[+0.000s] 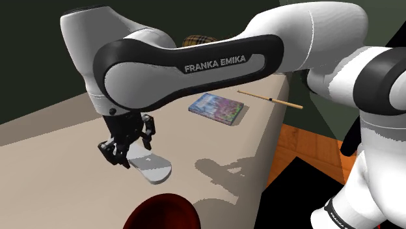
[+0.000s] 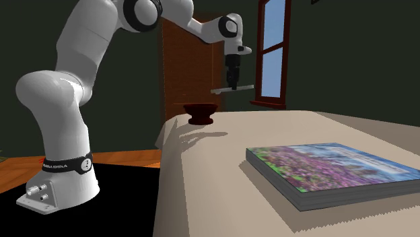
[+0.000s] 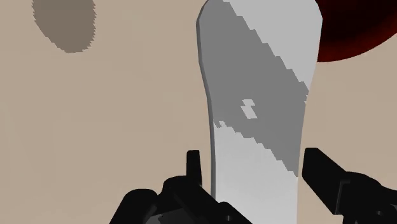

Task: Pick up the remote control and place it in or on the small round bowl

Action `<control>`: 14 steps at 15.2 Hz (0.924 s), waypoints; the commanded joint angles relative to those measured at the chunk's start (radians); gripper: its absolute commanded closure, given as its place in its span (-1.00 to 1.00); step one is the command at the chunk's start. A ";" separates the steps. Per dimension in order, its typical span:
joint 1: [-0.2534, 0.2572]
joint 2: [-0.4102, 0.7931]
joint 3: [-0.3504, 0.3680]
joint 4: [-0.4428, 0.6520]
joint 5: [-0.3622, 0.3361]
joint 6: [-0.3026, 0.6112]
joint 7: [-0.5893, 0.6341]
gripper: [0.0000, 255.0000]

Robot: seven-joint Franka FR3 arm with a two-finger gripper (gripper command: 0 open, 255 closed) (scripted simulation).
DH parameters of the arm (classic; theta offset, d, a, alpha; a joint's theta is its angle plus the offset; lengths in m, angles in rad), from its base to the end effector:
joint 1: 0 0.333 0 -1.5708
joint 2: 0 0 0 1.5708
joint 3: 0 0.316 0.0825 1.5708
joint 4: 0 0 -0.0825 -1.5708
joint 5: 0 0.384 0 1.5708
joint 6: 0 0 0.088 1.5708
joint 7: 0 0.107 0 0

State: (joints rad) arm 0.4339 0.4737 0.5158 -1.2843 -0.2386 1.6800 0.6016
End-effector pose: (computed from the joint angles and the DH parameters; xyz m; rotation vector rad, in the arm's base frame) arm 0.4721 0.4954 0.5028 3.0779 0.5138 -0.0124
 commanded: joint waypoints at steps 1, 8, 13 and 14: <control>-0.002 -0.058 0.016 -0.087 0.020 0.032 0.028 1.00; 0.018 -0.225 0.072 -0.312 0.090 0.101 0.127 1.00; 0.045 -0.306 0.107 -0.420 0.131 0.139 0.192 1.00; 0.045 -0.304 0.107 -0.432 0.130 0.152 0.193 1.00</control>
State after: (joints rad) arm 0.4753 0.1691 0.6209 -1.7084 -0.1082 1.8234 0.7868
